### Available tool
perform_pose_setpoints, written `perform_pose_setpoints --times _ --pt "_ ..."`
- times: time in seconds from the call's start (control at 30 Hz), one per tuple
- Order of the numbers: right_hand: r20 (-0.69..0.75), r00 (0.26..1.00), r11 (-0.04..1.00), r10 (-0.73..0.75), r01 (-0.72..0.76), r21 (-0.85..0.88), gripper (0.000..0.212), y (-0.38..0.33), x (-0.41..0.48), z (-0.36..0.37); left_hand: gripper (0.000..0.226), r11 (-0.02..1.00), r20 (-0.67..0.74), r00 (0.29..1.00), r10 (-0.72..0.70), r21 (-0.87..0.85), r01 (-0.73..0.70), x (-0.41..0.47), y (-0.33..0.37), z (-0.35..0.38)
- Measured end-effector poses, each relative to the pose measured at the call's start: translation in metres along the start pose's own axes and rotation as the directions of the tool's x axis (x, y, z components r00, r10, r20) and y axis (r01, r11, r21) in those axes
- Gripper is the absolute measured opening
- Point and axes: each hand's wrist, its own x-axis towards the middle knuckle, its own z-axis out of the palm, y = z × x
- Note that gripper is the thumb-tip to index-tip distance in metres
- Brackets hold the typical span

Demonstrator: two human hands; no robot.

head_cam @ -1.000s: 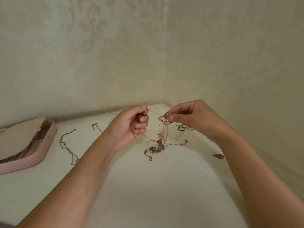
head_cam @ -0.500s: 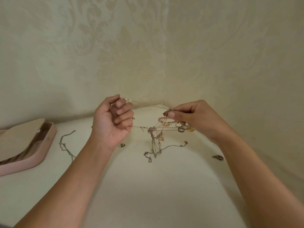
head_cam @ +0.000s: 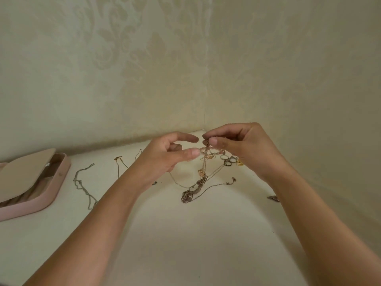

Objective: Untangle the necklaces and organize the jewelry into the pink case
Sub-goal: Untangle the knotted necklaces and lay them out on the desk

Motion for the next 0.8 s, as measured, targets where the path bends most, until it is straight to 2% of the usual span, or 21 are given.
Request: perform_pose_setpoints --times 0.1,0.37,0.53,0.67,0.8 --pt "0.037 0.999 1.0 -0.002 0.002 0.012 0.008 0.0011 0.001 0.0011 0.036 0.998 0.03 0.999 0.035 0.047 -0.037 -0.0047 0.0063 0.0053" --pt "0.041 0.999 1.0 0.023 -0.024 0.014 0.006 0.0029 0.0017 0.0084 0.031 0.989 -0.044 0.997 0.064 0.134 -0.057 -0.0019 -0.0026 0.0098" --pt "0.064 0.993 0.994 0.102 -0.104 0.031 0.009 0.0034 0.0022 0.0073 0.021 0.987 -0.099 0.993 0.063 0.152 -0.048 0.0 0.0001 0.01" --pt "0.131 0.979 0.984 0.156 -0.165 0.065 0.005 0.0027 0.001 0.0056 0.012 0.997 -0.049 0.998 0.04 0.06 -0.037 -0.0012 0.0024 0.007" --pt "0.17 0.974 0.985 0.152 -0.164 0.059 0.008 0.0042 0.0013 0.0078 0.015 0.997 0.009 0.999 0.053 -0.065 -0.052 -0.0024 0.0016 0.006"
